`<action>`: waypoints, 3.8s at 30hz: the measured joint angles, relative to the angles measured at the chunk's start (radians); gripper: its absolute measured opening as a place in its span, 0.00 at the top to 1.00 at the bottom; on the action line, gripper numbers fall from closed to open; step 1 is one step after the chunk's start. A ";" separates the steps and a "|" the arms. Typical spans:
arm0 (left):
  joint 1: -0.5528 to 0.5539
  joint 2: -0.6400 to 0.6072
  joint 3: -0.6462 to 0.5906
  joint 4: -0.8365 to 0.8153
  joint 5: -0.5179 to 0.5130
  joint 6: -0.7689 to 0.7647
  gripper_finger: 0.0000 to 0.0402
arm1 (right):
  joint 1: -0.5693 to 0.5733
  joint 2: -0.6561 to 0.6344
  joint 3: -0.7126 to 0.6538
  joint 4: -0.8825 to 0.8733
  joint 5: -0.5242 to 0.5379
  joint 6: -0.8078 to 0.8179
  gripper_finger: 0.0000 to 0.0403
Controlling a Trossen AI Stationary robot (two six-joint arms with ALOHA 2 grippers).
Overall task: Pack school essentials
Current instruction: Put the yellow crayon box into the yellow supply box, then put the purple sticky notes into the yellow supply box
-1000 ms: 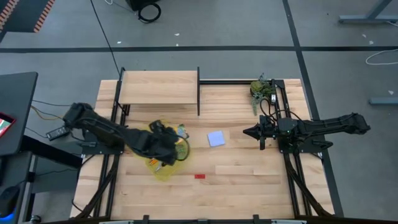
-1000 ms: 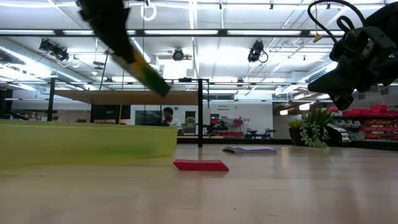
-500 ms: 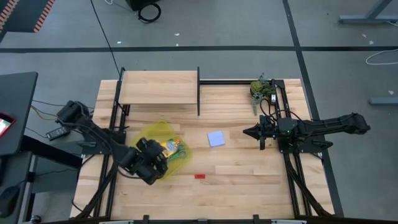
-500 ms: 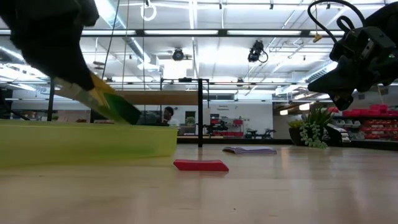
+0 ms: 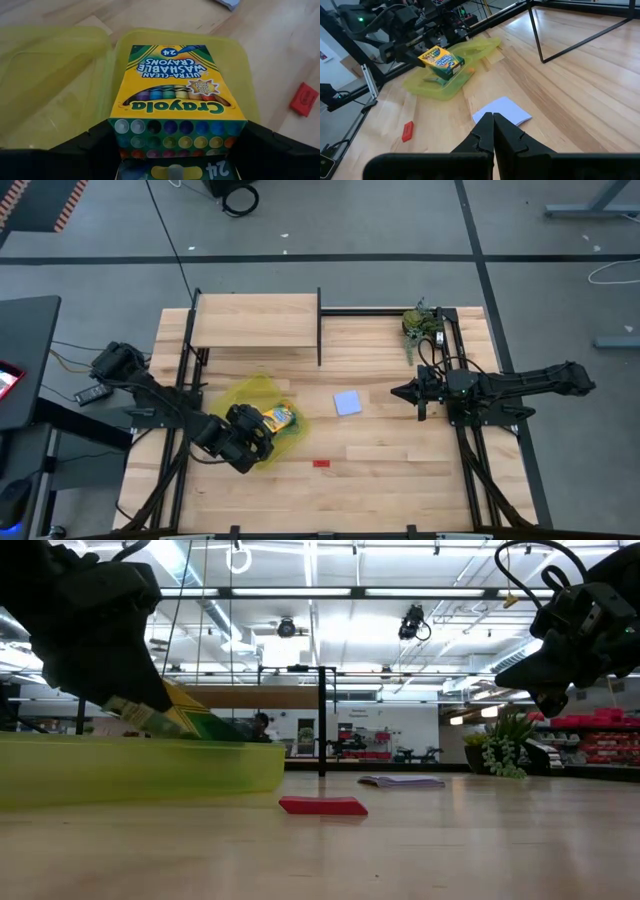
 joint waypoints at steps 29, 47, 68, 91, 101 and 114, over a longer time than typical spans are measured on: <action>0.088 0.021 0.002 0.191 0.125 0.306 0.04 | 0.000 0.000 0.000 0.000 0.000 0.000 0.98; 0.385 0.296 0.254 0.360 0.254 0.885 0.04 | 0.000 0.000 0.000 0.000 0.000 0.000 0.98; 0.478 0.648 0.564 0.405 0.256 1.907 0.07 | 0.000 0.000 0.000 0.001 0.000 0.000 0.98; 0.553 0.648 0.562 0.408 0.499 2.389 0.43 | 0.000 0.000 0.000 0.000 0.000 0.000 0.98; 0.562 0.658 0.561 0.409 0.559 2.494 0.61 | 0.000 0.000 0.000 0.000 0.000 0.000 0.98; 0.550 0.695 0.562 0.438 0.558 2.480 0.90 | 0.000 0.000 0.000 0.000 0.000 0.000 0.98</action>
